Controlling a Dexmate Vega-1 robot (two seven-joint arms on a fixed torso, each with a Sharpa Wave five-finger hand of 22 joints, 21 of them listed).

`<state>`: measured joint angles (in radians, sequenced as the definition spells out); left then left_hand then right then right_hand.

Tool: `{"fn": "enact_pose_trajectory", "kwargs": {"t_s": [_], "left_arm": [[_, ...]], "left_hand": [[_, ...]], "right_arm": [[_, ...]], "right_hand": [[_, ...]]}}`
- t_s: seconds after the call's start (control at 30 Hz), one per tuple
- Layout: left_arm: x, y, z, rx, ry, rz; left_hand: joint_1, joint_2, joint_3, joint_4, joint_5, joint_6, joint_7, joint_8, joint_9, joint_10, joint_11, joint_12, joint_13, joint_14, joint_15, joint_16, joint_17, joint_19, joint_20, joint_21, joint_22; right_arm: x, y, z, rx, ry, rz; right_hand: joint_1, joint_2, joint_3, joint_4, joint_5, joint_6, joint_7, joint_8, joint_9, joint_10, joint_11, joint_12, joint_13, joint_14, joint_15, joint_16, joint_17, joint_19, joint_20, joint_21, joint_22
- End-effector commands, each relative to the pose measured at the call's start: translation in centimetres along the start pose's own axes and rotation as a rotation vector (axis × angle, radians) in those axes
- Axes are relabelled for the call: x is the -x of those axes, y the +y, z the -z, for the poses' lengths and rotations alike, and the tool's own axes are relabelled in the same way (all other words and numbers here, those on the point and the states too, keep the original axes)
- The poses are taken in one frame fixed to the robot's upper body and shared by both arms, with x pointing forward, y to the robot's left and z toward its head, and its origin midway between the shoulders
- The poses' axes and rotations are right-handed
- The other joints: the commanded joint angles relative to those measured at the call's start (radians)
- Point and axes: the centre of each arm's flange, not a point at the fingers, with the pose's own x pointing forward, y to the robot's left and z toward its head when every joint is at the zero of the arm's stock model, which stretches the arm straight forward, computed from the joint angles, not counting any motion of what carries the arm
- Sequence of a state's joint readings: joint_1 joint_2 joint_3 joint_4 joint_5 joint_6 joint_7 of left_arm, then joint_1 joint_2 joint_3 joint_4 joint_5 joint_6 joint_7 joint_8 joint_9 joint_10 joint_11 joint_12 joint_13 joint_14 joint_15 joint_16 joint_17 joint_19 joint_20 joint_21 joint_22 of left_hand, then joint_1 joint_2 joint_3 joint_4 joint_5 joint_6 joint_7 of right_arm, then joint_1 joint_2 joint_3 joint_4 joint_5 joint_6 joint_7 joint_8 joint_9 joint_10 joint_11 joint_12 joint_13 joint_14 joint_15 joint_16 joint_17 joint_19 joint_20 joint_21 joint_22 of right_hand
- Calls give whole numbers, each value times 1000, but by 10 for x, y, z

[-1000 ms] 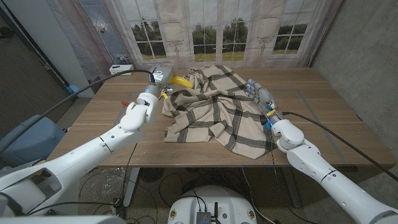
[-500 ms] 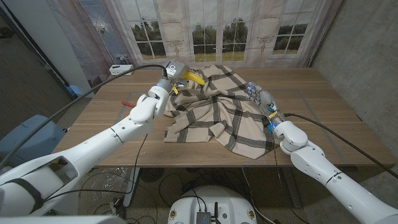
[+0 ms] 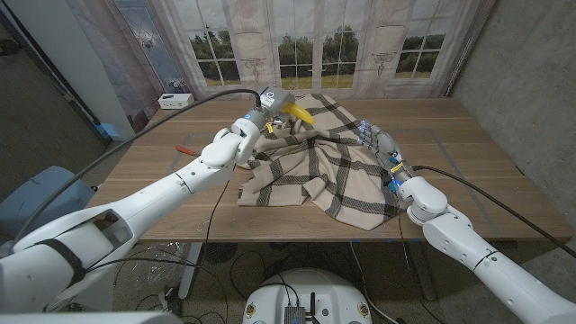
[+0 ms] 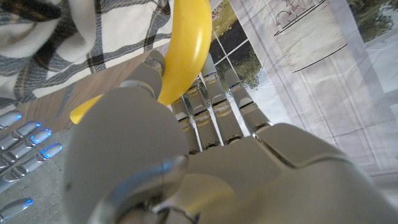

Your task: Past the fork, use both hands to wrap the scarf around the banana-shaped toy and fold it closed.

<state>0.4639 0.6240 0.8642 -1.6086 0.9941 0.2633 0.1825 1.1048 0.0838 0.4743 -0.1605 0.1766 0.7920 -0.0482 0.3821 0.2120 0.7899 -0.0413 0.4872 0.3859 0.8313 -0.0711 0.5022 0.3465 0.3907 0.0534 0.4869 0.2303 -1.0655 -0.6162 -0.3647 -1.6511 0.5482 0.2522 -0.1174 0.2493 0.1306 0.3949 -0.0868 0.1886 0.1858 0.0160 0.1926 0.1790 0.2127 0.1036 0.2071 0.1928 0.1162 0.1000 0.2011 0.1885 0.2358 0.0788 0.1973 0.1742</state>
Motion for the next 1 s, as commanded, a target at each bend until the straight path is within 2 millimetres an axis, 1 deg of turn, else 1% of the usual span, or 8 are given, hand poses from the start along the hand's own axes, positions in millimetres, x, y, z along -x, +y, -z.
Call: {"fn": "enact_pose_trajectory", "kwargs": {"t_s": [0.03, 0.33, 0.57, 0.7, 0.8, 0.83, 0.93, 1.0], "left_arm": [[-16, -5, -28, 30, -129, 4], [-21, -9, -46, 65, -192, 13], [-25, -13, -58, 103, -237, 25], [-27, -14, -64, 125, -262, 31], [-27, -14, -68, 129, -281, 48], [-28, -14, -69, 136, -290, 63], [-29, -15, -71, 137, -303, 93], [-29, -16, -71, 139, -305, 101]], "left_hand": [[85, 97, 24, 23, 6, 135, -4, 7, 4, 106, -100, 8, 7, 39, -158, -5, 6, -3, 0, 7, 1], [85, 96, 23, 23, 6, 135, -3, 7, 4, 108, -102, 10, 15, 42, -158, -8, 8, -4, 0, 13, 1], [84, 95, 23, 22, 7, 136, -1, 7, 4, 110, -98, 11, 20, 43, -157, -11, 9, -5, 0, 17, 1], [78, 96, 25, 27, 7, 131, 0, 4, 4, 108, -94, 11, 23, 42, -151, -16, 6, -6, 2, 20, 0], [66, 95, 23, 35, 7, 102, -2, -9, 3, 105, -93, 10, 28, 43, -145, -22, 3, -7, 2, 25, 0], [50, 95, 20, 46, 6, 87, -3, -17, 2, 101, -88, 9, 31, 35, -140, -31, 0, -9, 6, 27, -1], [16, 88, 16, 65, 5, 49, -1, -40, -2, 55, -77, -17, 27, 14, -131, -58, -14, -19, 12, 31, -4], [-6, 79, 17, 68, 6, 2, -5, -68, -7, 14, -71, -49, 12, -33, -129, -94, -30, -30, 17, 34, -7]], "right_arm": [[0, -5, -9, 33, -31, 30], [0, -8, -12, 42, -48, 47], [3, -10, -13, 41, -55, 58], [4, -11, -12, 37, -60, 63], [5, -11, -11, 36, -60, 67], [5, -11, -10, 32, -64, 69], [6, -10, -10, 33, -68, 70], [6, -10, -10, 32, -70, 70]], "right_hand": [[9, -1, 0, -7, -4, 10, 1, -2, 4, 6, 4, -1, 5, 6, -3, 2, 4, 5, 8, 4, 3], [10, 0, 0, -9, -4, 11, 0, -2, 4, 7, 4, -1, 5, 7, -4, 2, 4, 5, 9, 4, 3], [10, 0, -1, -9, -4, 11, 1, -2, 4, 10, 4, -1, 5, 7, -3, 2, 4, 6, 9, 4, 3], [9, 0, -2, -10, -4, 11, 1, -2, 4, 11, 3, -1, 5, 6, -3, 2, 5, 5, 10, 4, 3], [9, 0, -3, -10, -4, 12, 2, -2, 4, 11, 2, -1, 5, 6, -4, 2, 5, 6, 9, 4, 3], [9, 0, -3, -10, -4, 12, 2, -2, 4, 11, 2, -1, 5, 6, -3, 3, 5, 6, 10, 4, 3], [7, 0, -4, -9, -5, 12, 1, -2, 4, 11, 3, -1, 5, 6, -3, 3, 5, 6, 10, 4, 3], [5, 0, -5, -8, -5, 13, 2, -1, 4, 11, 4, -1, 5, 6, -3, 3, 6, 6, 10, 4, 3]]}}
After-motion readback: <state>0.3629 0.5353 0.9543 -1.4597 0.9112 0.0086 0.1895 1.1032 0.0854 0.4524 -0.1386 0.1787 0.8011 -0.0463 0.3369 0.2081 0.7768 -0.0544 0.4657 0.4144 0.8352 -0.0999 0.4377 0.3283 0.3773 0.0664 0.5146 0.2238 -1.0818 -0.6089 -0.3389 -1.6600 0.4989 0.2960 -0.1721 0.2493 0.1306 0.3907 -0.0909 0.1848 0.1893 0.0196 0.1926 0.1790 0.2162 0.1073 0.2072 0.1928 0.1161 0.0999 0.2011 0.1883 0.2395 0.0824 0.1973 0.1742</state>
